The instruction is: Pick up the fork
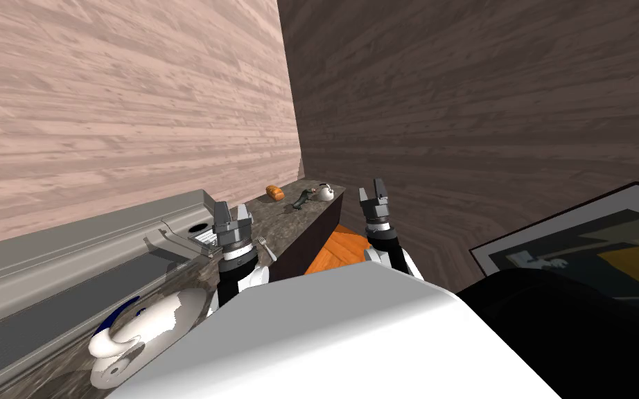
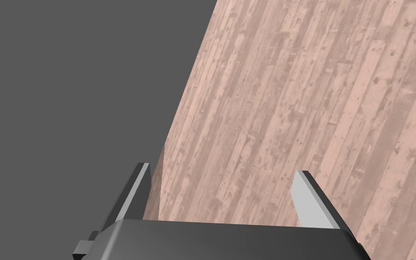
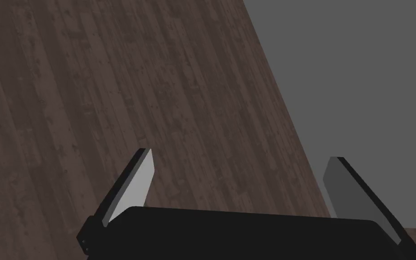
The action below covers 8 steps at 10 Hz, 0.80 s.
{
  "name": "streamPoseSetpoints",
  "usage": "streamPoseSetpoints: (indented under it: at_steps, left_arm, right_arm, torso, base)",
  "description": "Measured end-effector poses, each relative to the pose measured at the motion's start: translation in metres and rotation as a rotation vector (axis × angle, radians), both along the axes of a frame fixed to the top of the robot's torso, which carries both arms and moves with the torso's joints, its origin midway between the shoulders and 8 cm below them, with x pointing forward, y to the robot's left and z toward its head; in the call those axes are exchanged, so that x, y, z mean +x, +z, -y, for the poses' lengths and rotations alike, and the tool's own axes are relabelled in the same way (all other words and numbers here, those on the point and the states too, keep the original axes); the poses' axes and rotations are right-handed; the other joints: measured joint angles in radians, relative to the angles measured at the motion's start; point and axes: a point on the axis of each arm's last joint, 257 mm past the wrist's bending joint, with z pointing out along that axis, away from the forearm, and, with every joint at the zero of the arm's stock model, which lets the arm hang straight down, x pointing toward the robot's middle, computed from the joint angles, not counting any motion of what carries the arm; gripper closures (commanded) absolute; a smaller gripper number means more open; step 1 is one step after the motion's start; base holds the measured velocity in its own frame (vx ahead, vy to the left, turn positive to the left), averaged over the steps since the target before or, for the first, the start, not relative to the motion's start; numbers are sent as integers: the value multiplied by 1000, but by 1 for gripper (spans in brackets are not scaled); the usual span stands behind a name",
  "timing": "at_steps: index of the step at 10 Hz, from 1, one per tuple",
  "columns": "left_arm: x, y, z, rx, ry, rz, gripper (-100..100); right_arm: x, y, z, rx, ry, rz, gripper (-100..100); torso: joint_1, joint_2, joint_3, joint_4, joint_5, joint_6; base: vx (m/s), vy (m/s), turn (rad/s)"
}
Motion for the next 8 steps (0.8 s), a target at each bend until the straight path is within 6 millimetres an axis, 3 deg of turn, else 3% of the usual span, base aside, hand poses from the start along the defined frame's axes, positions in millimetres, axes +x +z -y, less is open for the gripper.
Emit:
streamPoseSetpoints:
  at_steps: [4,8]
  left_arm:
    - [8,-34,4,63,-63,-100,-100]
    - [16,-92,4,104,-120,-255,-100]
  right_arm:
    - [0,0,0,0,0,0,0]
    - [0,0,0,0,0,0,0]
  torso:
    - [-9,2,1,0,-2,0]
    - [-10,-1,0,0,-3,0]
  base:
    - [-36,-147,56]
    - [-1,-164,25]
